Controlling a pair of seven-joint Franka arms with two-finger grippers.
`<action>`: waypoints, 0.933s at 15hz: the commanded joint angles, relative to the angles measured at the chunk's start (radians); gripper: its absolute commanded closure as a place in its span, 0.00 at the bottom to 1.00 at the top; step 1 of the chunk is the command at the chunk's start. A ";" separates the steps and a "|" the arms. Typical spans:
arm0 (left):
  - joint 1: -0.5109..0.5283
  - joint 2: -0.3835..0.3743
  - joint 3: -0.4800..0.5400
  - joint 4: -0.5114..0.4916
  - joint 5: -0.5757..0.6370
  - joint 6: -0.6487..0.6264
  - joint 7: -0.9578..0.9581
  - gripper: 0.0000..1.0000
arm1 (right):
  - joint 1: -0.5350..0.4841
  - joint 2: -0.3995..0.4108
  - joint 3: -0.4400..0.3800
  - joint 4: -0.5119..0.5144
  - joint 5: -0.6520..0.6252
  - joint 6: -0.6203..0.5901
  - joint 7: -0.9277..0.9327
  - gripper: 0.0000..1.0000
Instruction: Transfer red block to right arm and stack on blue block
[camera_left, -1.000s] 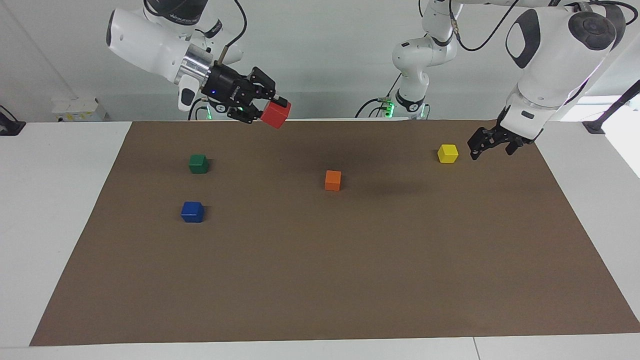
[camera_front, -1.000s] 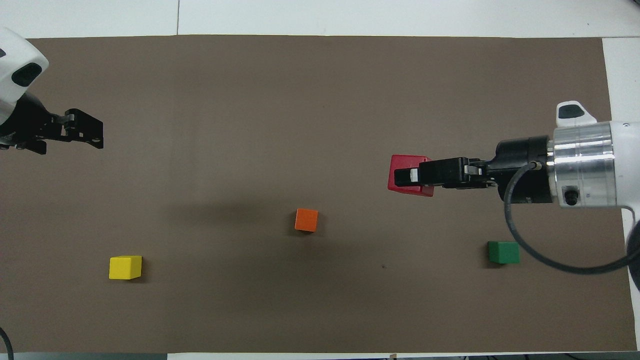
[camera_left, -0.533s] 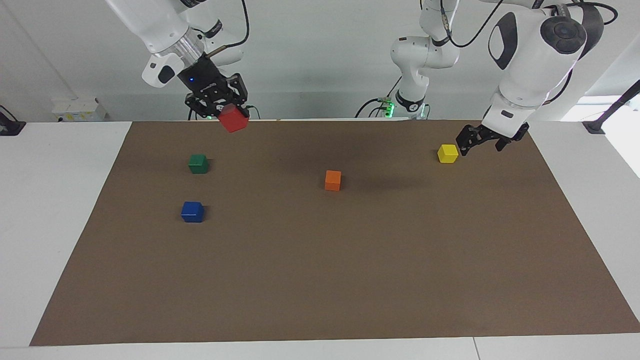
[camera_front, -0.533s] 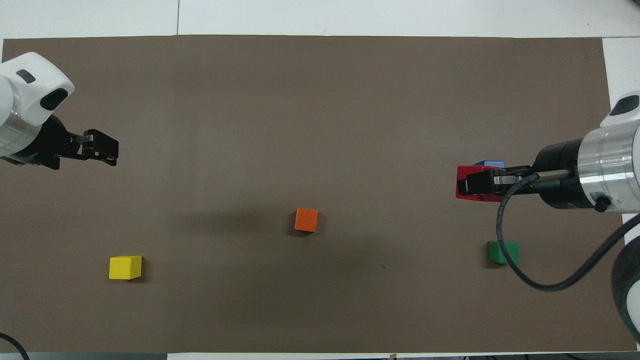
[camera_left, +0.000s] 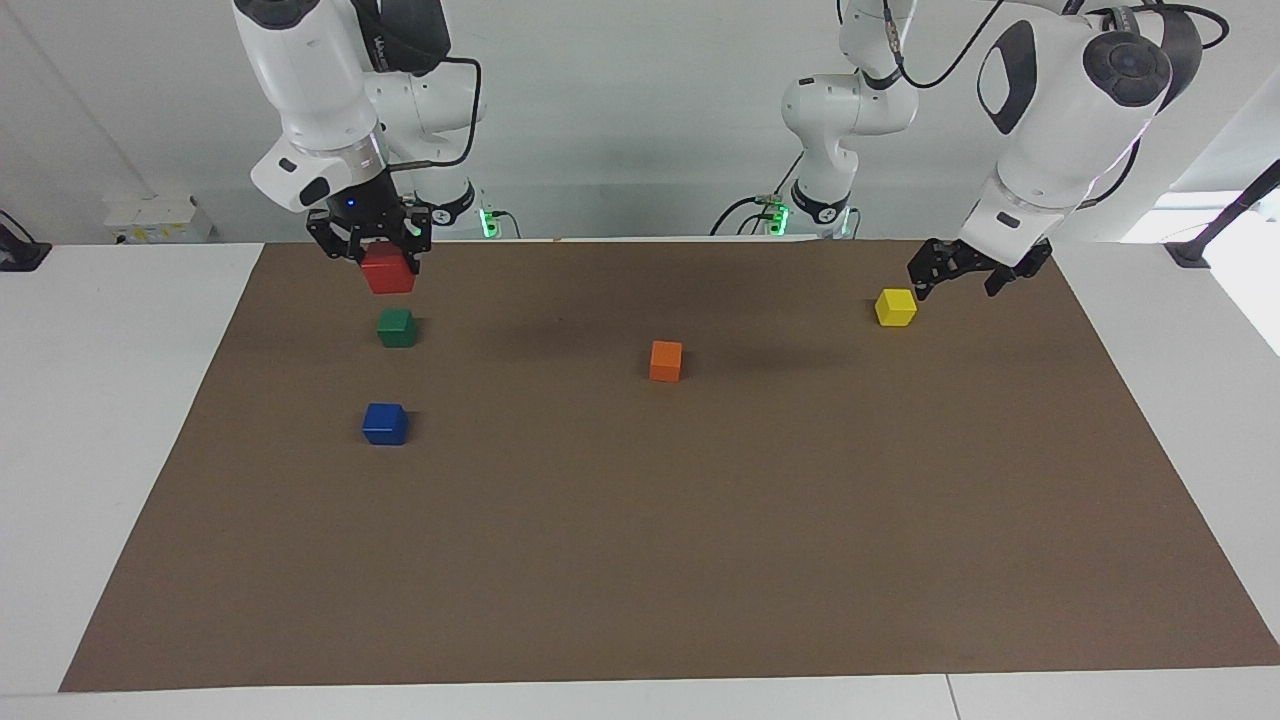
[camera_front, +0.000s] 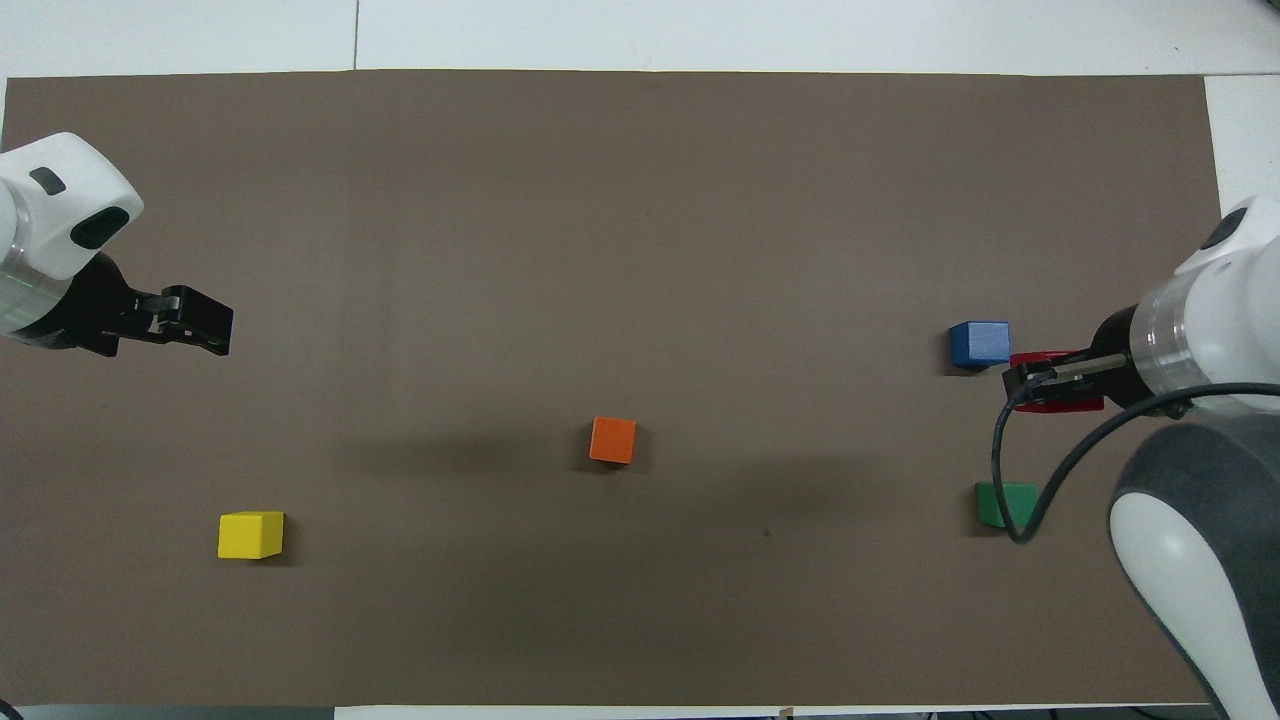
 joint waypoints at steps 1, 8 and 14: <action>0.058 -0.032 -0.040 -0.034 -0.017 0.006 0.021 0.00 | -0.042 0.074 0.008 -0.019 -0.036 0.051 -0.042 1.00; 0.148 -0.020 -0.137 -0.012 -0.017 0.012 0.014 0.00 | -0.121 0.260 0.008 -0.051 -0.042 0.249 -0.057 1.00; 0.151 0.003 -0.137 0.032 -0.022 0.060 0.015 0.00 | -0.134 0.306 0.008 -0.145 -0.068 0.444 -0.060 1.00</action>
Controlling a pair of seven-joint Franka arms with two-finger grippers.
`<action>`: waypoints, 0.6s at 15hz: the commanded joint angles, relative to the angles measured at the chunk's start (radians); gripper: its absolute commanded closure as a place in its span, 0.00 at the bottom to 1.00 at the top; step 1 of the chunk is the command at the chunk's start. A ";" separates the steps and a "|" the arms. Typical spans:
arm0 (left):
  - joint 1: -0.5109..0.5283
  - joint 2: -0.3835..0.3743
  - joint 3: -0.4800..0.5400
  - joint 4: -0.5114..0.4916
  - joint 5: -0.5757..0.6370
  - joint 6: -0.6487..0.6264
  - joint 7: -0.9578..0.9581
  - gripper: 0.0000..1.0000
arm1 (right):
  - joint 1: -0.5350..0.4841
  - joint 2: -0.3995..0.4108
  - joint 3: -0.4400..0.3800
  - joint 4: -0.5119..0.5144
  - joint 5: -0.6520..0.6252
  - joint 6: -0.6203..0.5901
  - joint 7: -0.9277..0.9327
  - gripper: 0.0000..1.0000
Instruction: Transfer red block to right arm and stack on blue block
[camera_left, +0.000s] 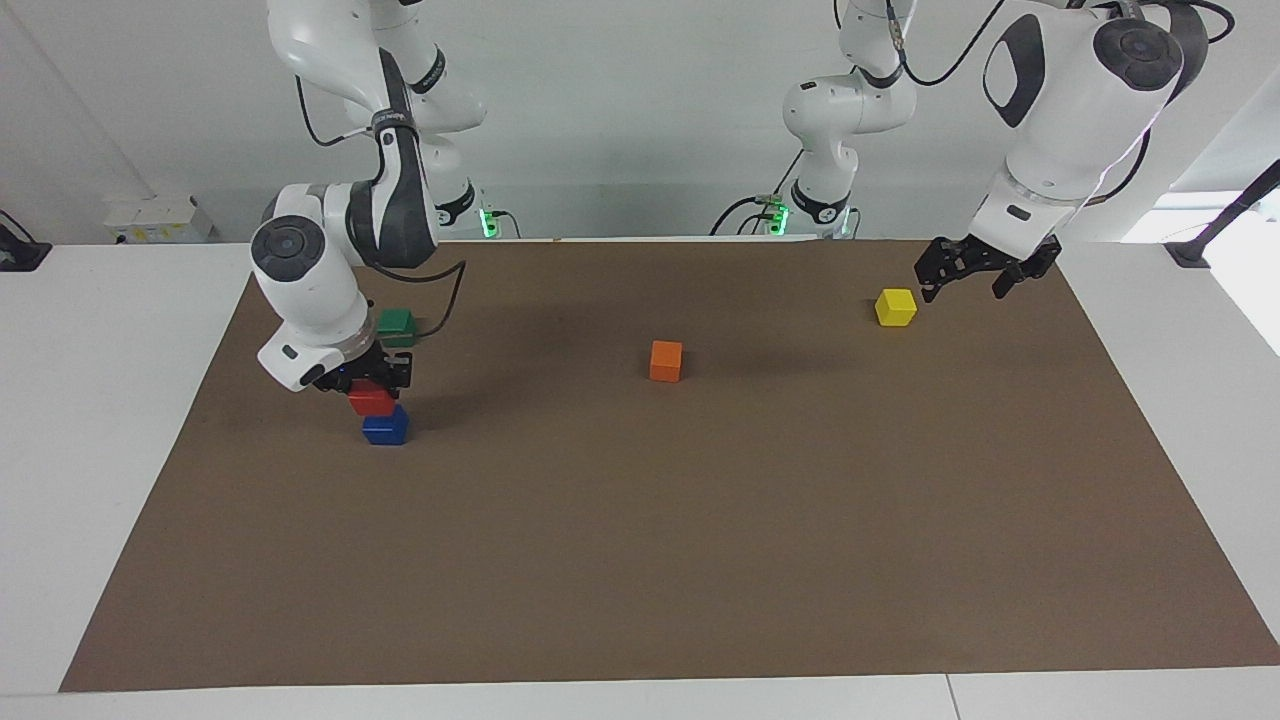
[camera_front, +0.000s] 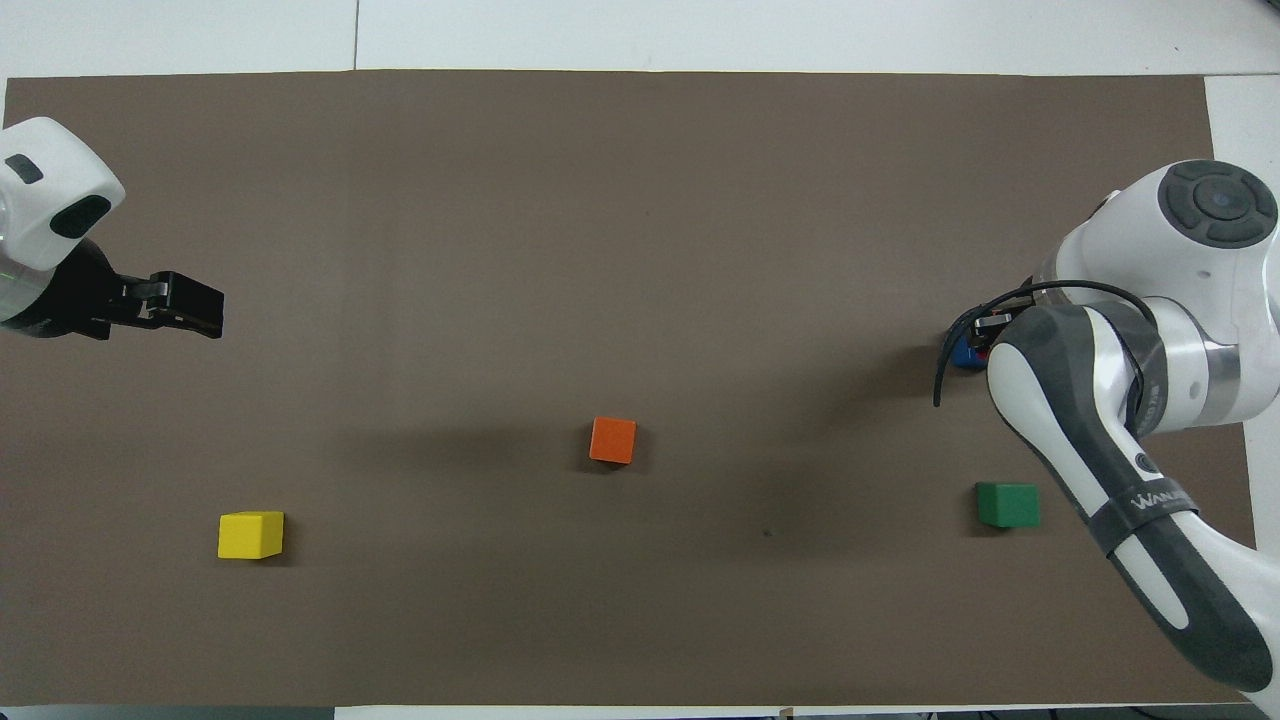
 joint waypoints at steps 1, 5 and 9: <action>0.020 0.007 -0.011 0.022 -0.019 0.014 0.013 0.00 | -0.015 0.000 0.009 -0.039 -0.028 0.061 -0.017 1.00; 0.014 0.006 -0.010 0.022 -0.045 0.021 0.008 0.00 | -0.024 0.031 0.009 -0.040 -0.028 0.104 -0.012 1.00; 0.014 0.001 -0.008 0.016 -0.056 0.021 0.010 0.00 | -0.035 0.031 0.009 -0.039 -0.010 0.099 0.020 1.00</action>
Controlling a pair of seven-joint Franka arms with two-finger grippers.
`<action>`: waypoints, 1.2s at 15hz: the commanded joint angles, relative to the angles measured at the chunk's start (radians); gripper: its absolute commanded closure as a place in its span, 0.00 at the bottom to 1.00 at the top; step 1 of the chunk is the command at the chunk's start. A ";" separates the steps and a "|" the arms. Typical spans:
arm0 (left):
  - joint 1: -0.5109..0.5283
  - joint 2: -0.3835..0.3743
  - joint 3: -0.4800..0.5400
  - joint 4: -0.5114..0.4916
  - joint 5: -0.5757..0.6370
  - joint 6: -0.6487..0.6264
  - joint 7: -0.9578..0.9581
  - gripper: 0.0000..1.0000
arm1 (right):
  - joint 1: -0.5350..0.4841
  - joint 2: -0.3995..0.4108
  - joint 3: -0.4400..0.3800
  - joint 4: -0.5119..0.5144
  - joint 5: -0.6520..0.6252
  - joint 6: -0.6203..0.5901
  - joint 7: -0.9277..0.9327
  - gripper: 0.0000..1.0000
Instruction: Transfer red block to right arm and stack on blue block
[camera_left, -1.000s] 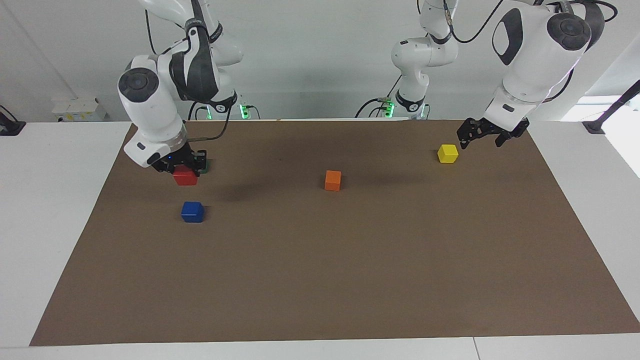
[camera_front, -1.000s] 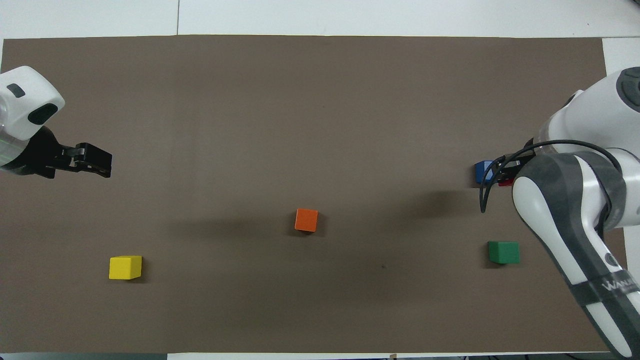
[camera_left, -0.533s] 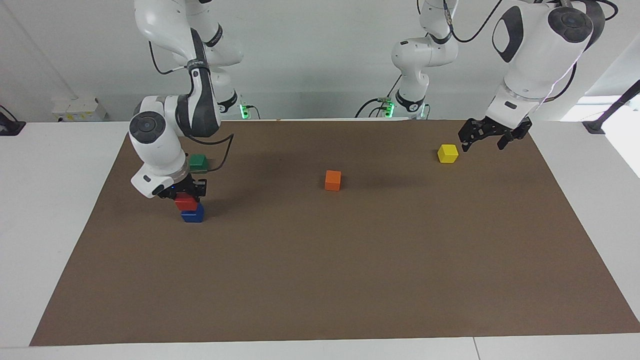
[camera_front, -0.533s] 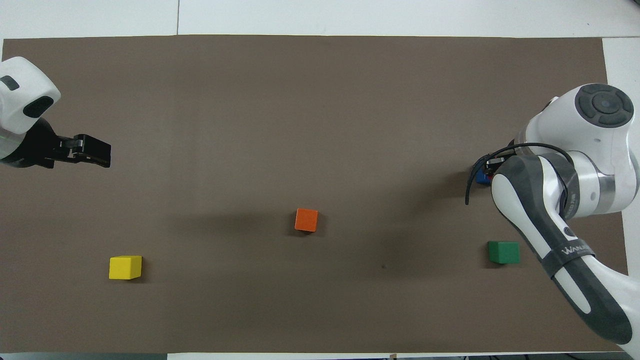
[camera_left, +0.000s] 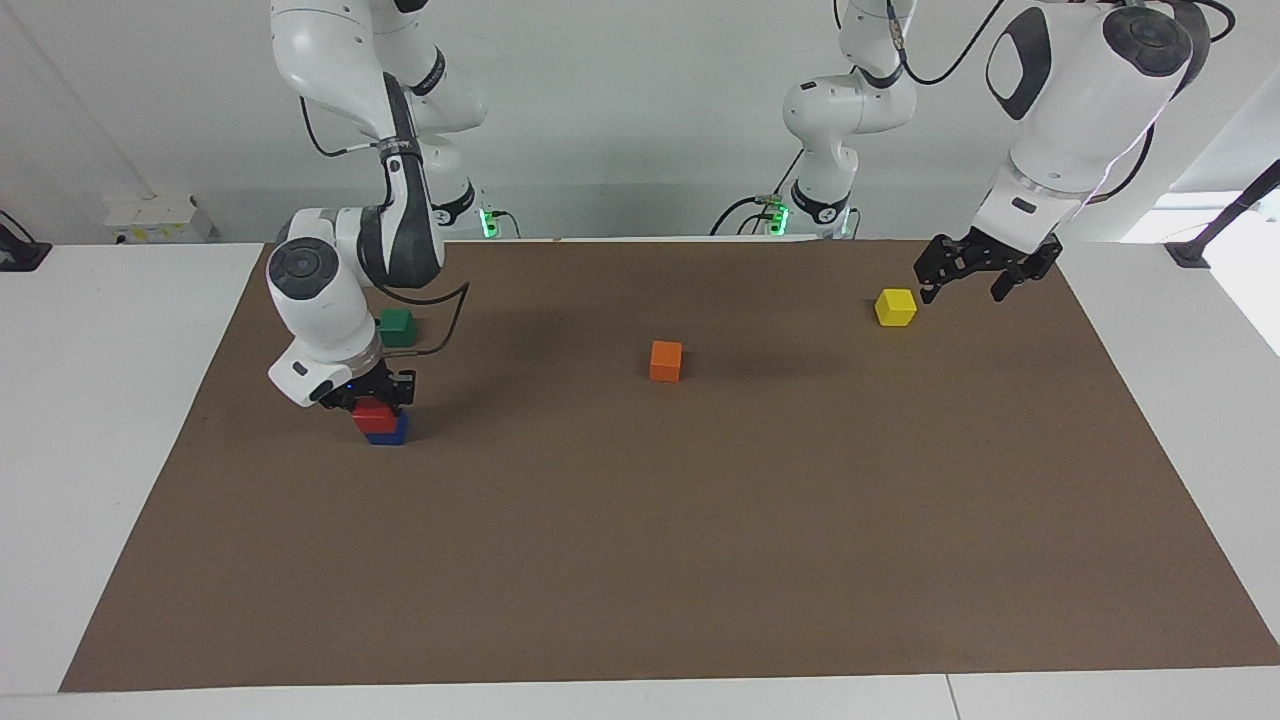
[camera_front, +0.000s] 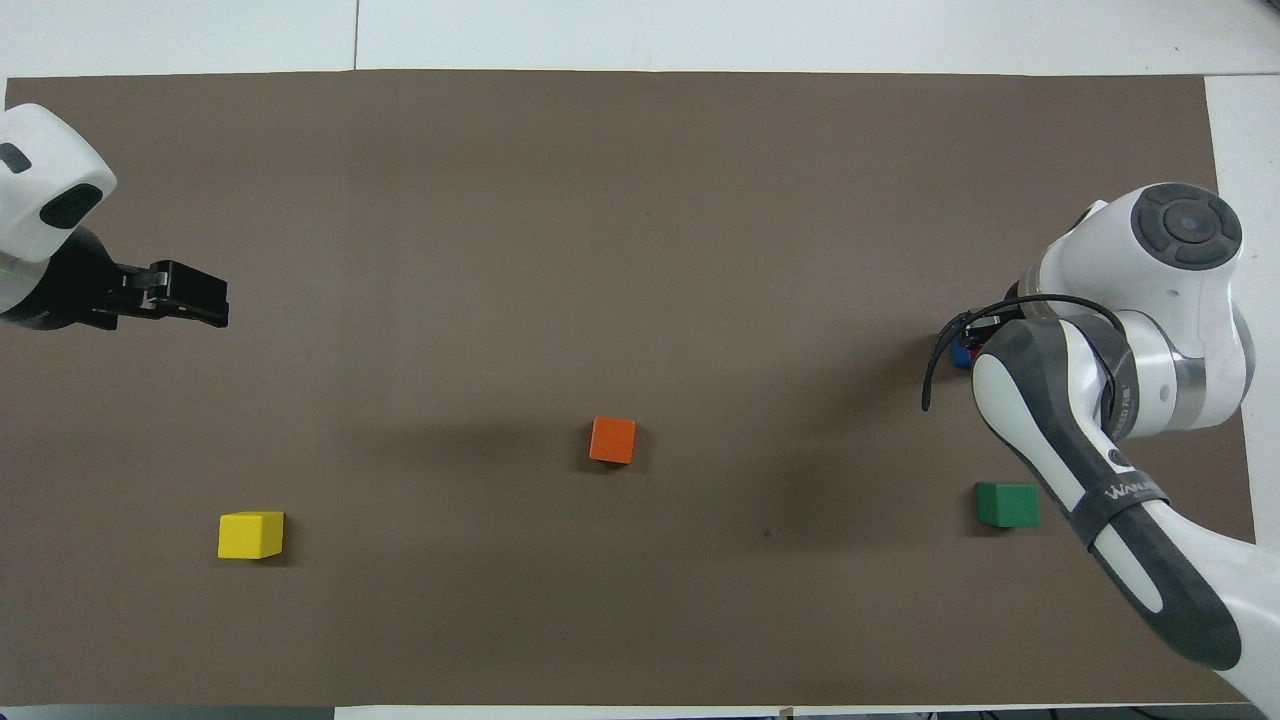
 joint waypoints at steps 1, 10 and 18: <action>0.013 0.001 -0.006 0.006 -0.017 0.006 0.010 0.00 | -0.031 0.004 0.009 -0.008 0.003 0.015 0.023 1.00; 0.007 -0.005 -0.006 0.000 -0.017 0.008 0.008 0.00 | -0.036 -0.023 0.009 0.007 0.058 -0.002 0.014 0.00; 0.007 -0.005 -0.006 0.000 -0.017 0.008 0.011 0.00 | -0.045 -0.175 0.008 0.235 0.058 -0.264 -0.161 0.00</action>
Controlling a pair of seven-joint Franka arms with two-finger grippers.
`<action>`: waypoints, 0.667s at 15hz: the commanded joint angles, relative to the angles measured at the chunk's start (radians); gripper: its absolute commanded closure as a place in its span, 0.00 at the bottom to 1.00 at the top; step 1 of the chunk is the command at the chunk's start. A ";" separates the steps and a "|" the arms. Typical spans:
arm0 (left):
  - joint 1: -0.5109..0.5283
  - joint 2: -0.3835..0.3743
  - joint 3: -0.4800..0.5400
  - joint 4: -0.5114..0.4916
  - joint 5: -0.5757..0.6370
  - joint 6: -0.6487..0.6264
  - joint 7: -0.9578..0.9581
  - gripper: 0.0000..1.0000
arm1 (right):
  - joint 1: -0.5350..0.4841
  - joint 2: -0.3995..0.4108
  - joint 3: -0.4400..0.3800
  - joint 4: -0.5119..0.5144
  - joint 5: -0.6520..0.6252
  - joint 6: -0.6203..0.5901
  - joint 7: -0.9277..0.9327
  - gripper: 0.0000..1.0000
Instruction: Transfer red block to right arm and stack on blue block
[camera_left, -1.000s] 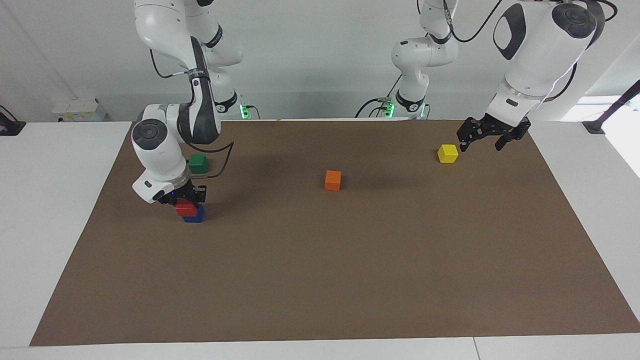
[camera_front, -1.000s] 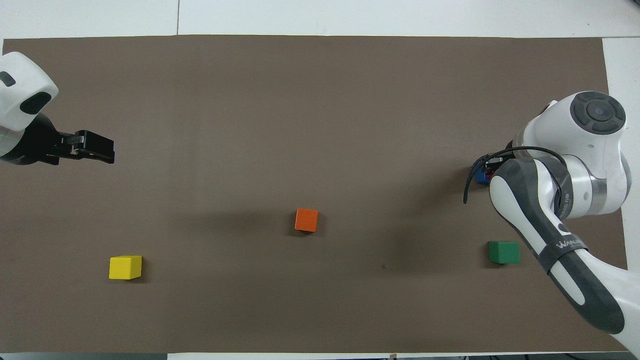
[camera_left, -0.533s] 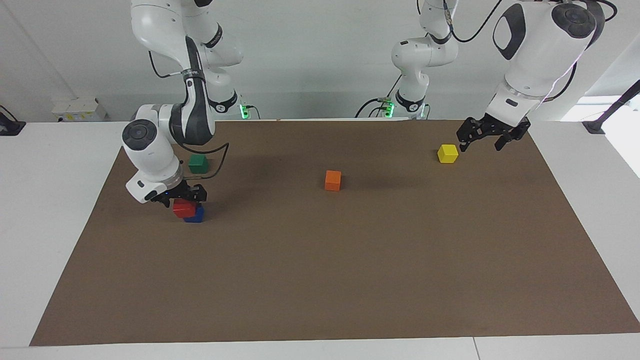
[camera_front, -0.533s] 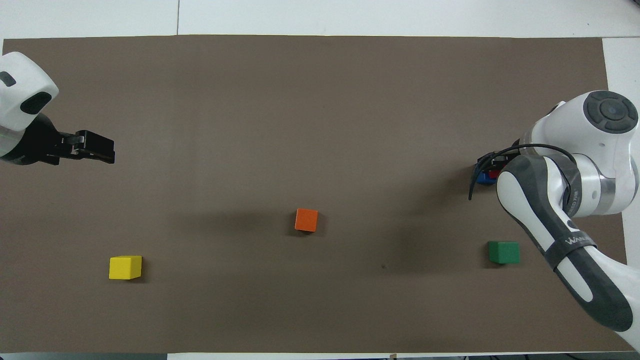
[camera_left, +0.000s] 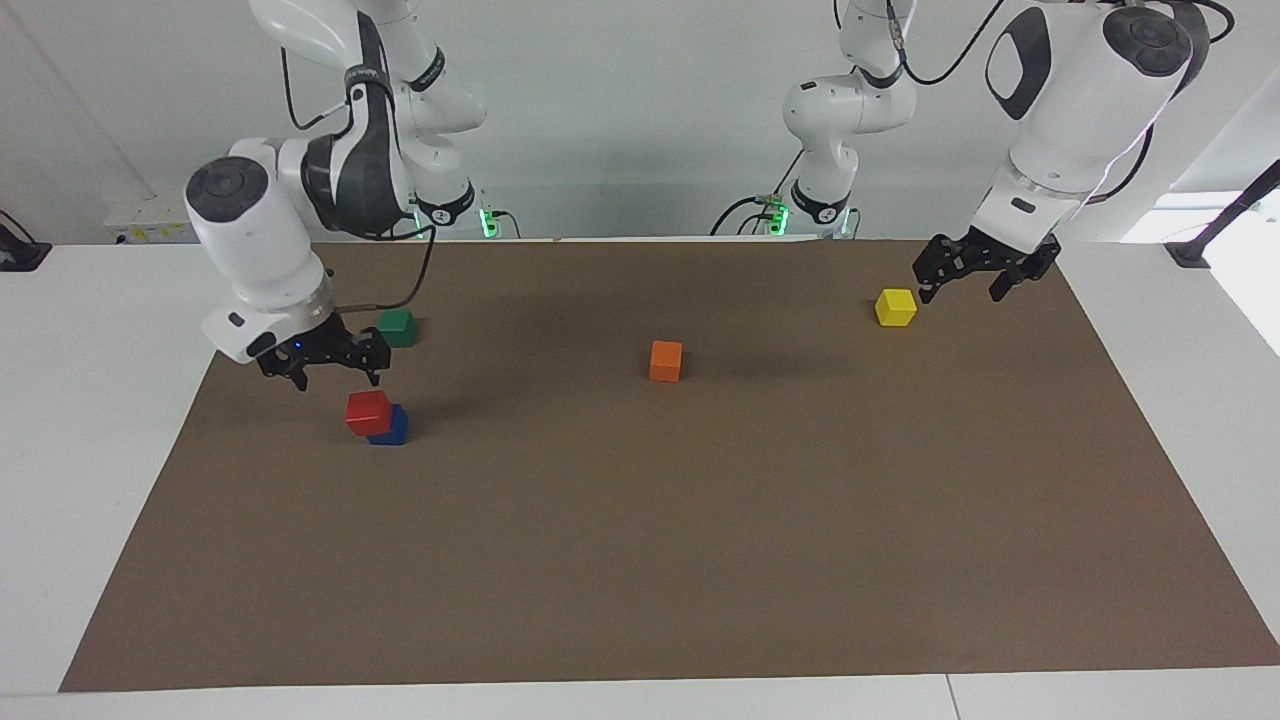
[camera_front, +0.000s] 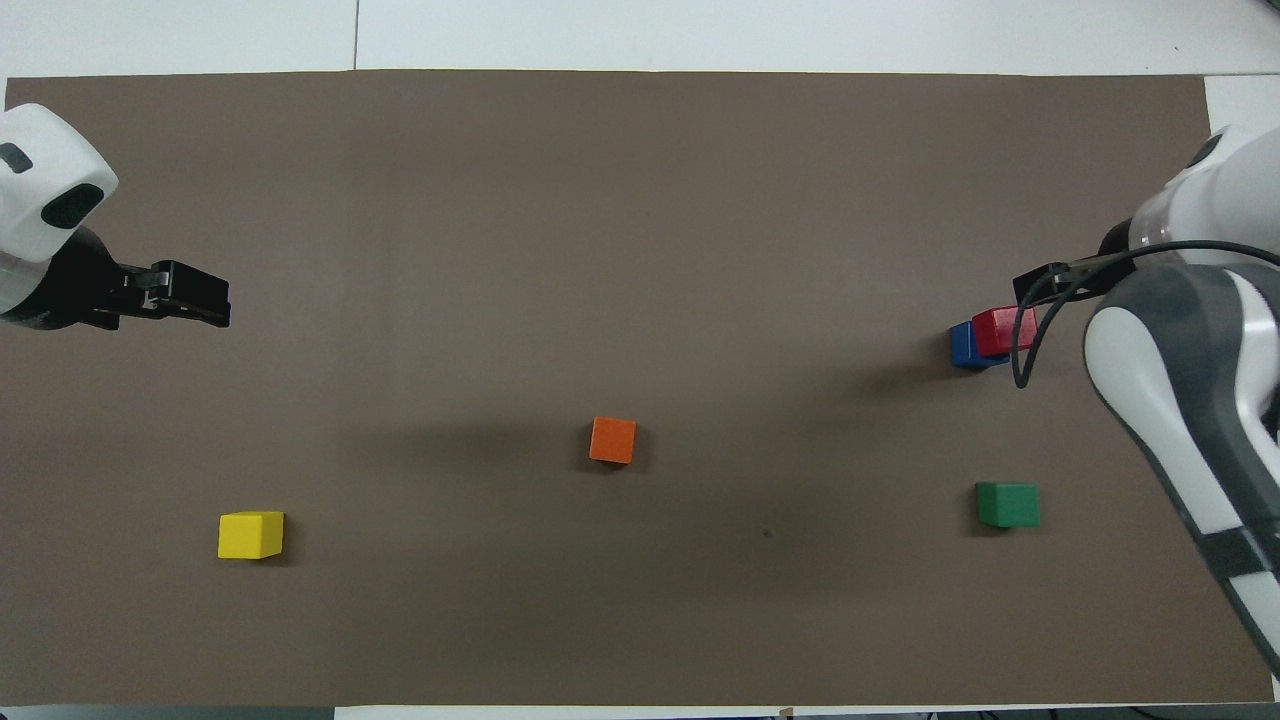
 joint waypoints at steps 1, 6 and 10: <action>0.009 -0.005 -0.005 0.000 -0.016 0.008 0.021 0.00 | -0.016 -0.064 0.002 0.033 0.021 -0.051 -0.049 0.00; 0.008 -0.008 -0.003 0.000 -0.016 0.006 0.009 0.00 | -0.015 -0.125 -0.004 0.133 0.047 -0.321 -0.051 0.00; 0.009 -0.014 -0.003 0.000 -0.016 -0.006 0.007 0.00 | -0.039 -0.150 -0.006 0.116 0.047 -0.375 -0.046 0.00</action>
